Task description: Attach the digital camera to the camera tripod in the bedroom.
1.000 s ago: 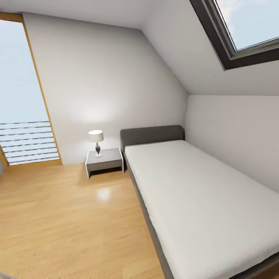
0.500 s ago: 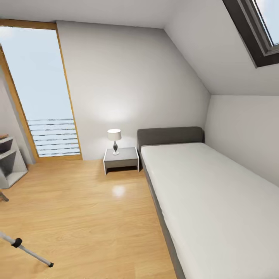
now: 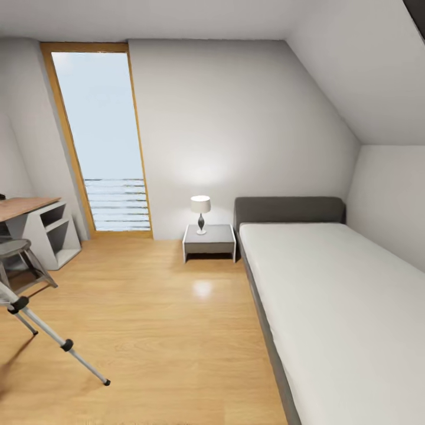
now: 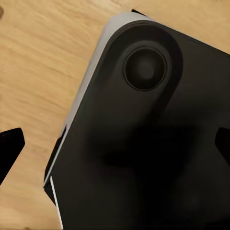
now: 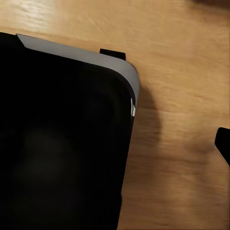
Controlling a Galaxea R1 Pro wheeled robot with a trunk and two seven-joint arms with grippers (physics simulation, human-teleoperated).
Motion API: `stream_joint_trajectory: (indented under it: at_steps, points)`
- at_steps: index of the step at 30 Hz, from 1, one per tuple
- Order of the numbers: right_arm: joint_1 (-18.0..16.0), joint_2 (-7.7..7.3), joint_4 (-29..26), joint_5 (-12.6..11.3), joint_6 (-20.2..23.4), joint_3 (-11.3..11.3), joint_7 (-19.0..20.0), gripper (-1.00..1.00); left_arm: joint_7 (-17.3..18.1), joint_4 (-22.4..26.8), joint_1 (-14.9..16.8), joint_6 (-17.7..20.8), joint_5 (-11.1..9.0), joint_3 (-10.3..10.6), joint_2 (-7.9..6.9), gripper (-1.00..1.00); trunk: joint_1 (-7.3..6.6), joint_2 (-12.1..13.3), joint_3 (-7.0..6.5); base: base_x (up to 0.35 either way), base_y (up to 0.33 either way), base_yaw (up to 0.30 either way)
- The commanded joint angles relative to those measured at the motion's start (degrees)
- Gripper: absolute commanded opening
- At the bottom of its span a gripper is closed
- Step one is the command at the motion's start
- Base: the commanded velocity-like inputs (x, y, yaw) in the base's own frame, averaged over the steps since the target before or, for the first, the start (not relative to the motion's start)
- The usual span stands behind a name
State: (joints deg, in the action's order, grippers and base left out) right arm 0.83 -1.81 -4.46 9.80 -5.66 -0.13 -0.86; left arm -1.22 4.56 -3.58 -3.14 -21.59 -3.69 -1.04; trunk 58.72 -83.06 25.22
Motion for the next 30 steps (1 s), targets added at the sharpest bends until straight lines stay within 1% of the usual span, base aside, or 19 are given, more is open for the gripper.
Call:
stream_joint_trajectory:
  at_steps: [1, 10, 18, 30]
  points:
    - [0.05, 0.02, -0.11, 0.46, -0.07, -0.04, -0.07, 1.00, -0.10, 0.10, -0.02, -0.02, 0.14, -0.37, 0.01, 1.00, 0.00, -0.02, 0.03, 0.000, 0.000, 0.300]
    - [0.05, 0.38, -0.04, 0.48, -0.01, -0.06, -0.02, 1.00, -0.10, 0.12, -0.02, -0.02, 0.10, -0.31, 0.12, 1.00, 0.00, -0.02, 0.03, 0.000, 0.000, 0.300]
    - [0.05, 0.19, -0.02, 0.41, 0.17, -0.06, -0.02, 1.00, -0.10, 0.10, -0.02, -0.02, 0.14, -0.27, -0.12, 1.00, 0.00, -0.02, 0.03, 0.000, 0.000, 0.300]
    - [0.05, 0.31, 0.04, 0.38, 0.50, -0.06, -0.02, 1.00, -0.10, 0.11, -0.02, -0.02, 0.15, -0.34, -0.03, 1.00, 0.00, -0.02, 0.03, 0.000, 0.000, 0.300]
